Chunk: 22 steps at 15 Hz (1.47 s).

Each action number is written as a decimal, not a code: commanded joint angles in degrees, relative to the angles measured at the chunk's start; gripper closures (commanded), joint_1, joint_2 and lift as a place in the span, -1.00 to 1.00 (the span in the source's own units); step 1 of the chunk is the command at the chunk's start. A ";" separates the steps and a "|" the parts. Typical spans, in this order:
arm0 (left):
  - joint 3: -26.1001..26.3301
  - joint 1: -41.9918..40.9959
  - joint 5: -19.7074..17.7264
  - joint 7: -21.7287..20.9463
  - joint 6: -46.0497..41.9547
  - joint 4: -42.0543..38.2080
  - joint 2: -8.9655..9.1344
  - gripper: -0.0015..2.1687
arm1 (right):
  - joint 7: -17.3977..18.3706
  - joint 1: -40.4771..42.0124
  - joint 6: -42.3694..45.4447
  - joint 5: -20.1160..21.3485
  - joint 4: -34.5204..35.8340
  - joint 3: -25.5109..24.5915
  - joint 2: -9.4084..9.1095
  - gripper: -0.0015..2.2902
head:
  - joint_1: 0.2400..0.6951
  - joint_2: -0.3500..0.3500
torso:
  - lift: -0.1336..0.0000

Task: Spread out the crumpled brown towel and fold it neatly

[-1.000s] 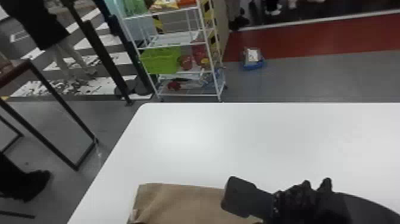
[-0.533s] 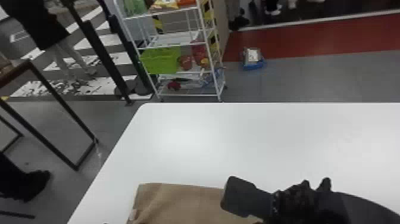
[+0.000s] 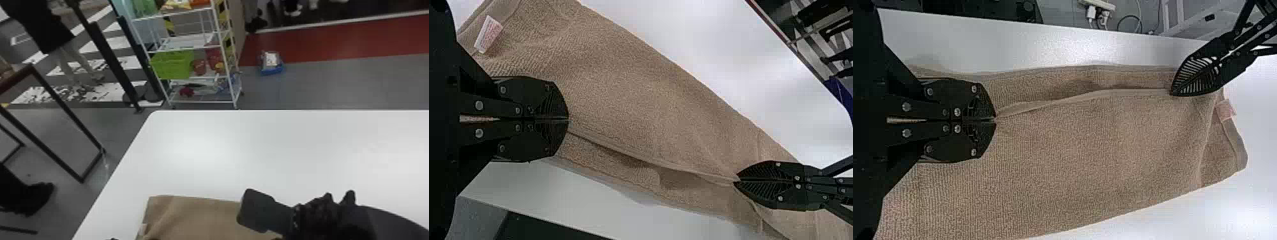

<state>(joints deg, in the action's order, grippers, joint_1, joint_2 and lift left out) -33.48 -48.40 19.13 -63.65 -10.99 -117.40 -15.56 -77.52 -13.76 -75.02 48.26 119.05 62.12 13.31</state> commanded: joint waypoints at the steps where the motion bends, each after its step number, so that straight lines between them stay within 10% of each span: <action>1: -0.44 -0.21 -0.06 -0.68 -1.17 0.06 0.09 -0.31 | -0.80 0.05 0.00 -0.01 -0.05 -0.16 0.05 0.15 | 1.00 1.00 | -0.83; 13: 0.61 0.85 2.23 -0.51 0.41 0.59 -0.18 -0.08 | -0.80 -0.30 0.18 -0.10 -0.23 -0.16 -0.30 0.15 | 1.00 1.00 | -0.83; 22: -0.88 -0.30 -0.85 -1.83 -1.52 -0.99 0.53 -0.32 | -0.80 -0.47 0.35 -0.19 -0.75 -0.16 -0.39 0.15 | 1.00 1.00 | -0.83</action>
<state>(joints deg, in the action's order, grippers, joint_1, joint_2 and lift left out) -34.66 -48.62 18.53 -65.49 -12.49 -118.35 -15.17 -77.52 -14.24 -74.50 48.08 118.31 62.03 12.91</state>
